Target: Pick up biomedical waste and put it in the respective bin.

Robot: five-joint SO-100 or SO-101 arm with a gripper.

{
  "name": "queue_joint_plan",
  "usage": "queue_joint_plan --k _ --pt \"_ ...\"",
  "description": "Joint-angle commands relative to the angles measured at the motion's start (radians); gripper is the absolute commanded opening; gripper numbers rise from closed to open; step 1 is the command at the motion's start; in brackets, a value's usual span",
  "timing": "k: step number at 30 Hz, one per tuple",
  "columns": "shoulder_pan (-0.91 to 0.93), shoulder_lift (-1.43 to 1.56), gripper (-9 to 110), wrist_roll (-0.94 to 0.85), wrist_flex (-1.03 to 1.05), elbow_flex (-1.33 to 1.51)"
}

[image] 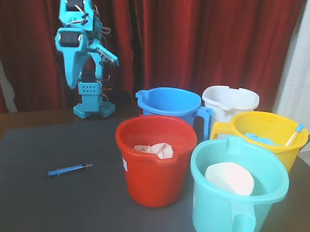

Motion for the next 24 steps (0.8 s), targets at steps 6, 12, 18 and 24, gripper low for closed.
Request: queue_joint_plan --k 6,12,18,24 --pt "0.003 -0.569 0 0.002 0.224 -0.505" --pt "0.069 -0.842 0 0.002 0.218 -0.681" --pt "0.095 -1.118 0 -0.012 0.218 -0.873" --pt "0.095 -1.259 0 -0.006 0.216 -1.011"
